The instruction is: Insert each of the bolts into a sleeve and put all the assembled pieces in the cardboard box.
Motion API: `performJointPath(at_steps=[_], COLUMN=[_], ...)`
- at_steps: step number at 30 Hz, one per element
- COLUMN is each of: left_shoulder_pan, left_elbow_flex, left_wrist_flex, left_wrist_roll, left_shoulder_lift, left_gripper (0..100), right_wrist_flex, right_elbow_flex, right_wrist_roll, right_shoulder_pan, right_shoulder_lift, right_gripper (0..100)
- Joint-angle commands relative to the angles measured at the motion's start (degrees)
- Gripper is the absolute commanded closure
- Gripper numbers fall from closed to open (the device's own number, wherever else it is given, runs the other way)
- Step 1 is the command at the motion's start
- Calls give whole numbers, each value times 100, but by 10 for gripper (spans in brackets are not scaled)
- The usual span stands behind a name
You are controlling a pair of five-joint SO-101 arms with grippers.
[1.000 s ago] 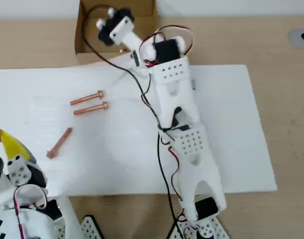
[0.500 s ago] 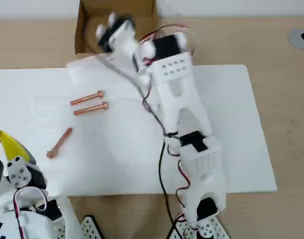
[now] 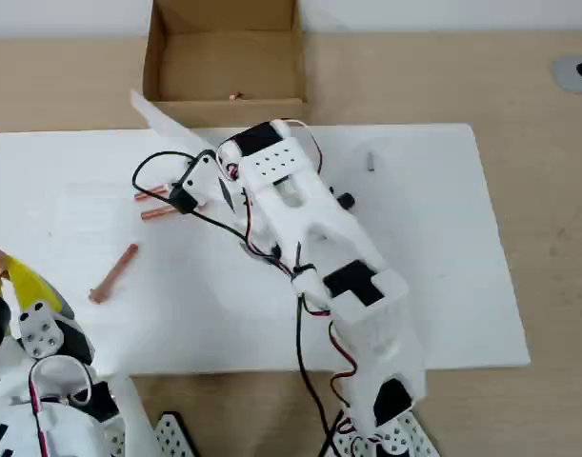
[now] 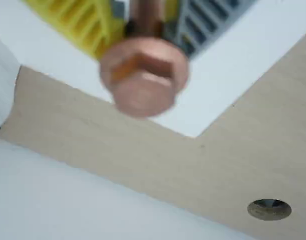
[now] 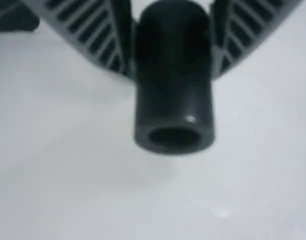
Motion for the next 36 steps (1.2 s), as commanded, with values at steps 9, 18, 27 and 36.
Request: performJointPath(at_steps=[9, 18, 27, 36], left_shoulder_pan=[-70, -26, -26, -26], left_elbow_flex=[-492, -501, -492, -492], left_wrist_flex=[132, 114, 97, 114], left_wrist_roll=[-281, -281, -281, -281], left_shoulder_lift=[-31, -31, -13, -13], left_gripper=[995, 995, 995, 995], right_wrist_flex=[-220, -53, 299, 299], right_elbow_flex=[57, -242, -673, -734], right_wrist_roll=[281, 475, 659, 651], right_shoulder_pan=[-101, -101, -171, -189], right_shoulder_lift=[488, 365, -585, -1684], right_gripper=[954, 821, 750, 750])
